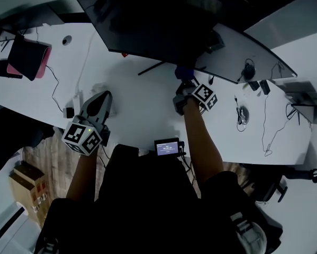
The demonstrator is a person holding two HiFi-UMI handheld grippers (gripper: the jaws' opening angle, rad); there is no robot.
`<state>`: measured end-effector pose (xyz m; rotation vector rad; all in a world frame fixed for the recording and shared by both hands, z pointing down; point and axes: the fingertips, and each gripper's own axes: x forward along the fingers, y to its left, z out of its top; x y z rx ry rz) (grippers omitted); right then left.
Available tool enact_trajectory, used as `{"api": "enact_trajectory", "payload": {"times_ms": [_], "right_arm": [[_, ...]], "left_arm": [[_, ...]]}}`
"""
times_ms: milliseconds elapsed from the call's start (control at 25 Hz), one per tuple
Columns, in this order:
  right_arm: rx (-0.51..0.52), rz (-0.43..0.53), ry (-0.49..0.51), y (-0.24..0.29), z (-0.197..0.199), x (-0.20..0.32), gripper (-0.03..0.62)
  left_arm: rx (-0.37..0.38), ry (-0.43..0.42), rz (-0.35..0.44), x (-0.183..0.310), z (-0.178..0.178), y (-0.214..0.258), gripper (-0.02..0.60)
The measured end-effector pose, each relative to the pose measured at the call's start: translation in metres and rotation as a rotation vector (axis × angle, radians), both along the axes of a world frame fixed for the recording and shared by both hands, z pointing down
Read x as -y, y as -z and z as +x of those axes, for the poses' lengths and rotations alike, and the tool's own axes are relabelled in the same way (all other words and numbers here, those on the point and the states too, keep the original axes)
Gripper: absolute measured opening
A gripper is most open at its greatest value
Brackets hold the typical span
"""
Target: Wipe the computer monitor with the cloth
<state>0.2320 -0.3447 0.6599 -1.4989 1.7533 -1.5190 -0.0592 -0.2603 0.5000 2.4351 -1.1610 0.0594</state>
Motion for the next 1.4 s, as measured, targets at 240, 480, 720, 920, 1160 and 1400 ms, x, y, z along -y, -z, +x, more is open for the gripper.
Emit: {"api": "enact_trajectory", "payload": {"times_ms": [240, 480, 720, 920, 1160, 1400], "right_arm": [[-0.002, 0.003, 0.032, 0.0, -0.042, 0.012, 0.101], [-0.004, 0.007, 0.038, 0.0, -0.08, 0.023, 0.101], [-0.002, 0.006, 0.006, 0.0, -0.102, 0.03, 0.101], [-0.003, -0.002, -0.031, 0.001, -0.11, 0.033, 0.1], [0.021, -0.026, -0.086, 0.001, -0.117, 0.033, 0.098], [0.096, -0.034, -0.109, 0.004, -0.141, 0.039, 0.097]], "left_arm": [[-0.001, 0.021, 0.0, 0.003, -0.036, 0.0, -0.006], [0.005, 0.044, 0.001, 0.004, -0.079, 0.0, -0.006], [0.003, 0.046, 0.004, 0.009, -0.111, 0.0, -0.007], [-0.005, 0.038, 0.003, 0.013, -0.131, -0.002, -0.006], [-0.022, 0.012, -0.005, 0.014, -0.141, -0.005, -0.006], [-0.036, -0.013, -0.004, 0.014, -0.145, -0.005, -0.006]]}}
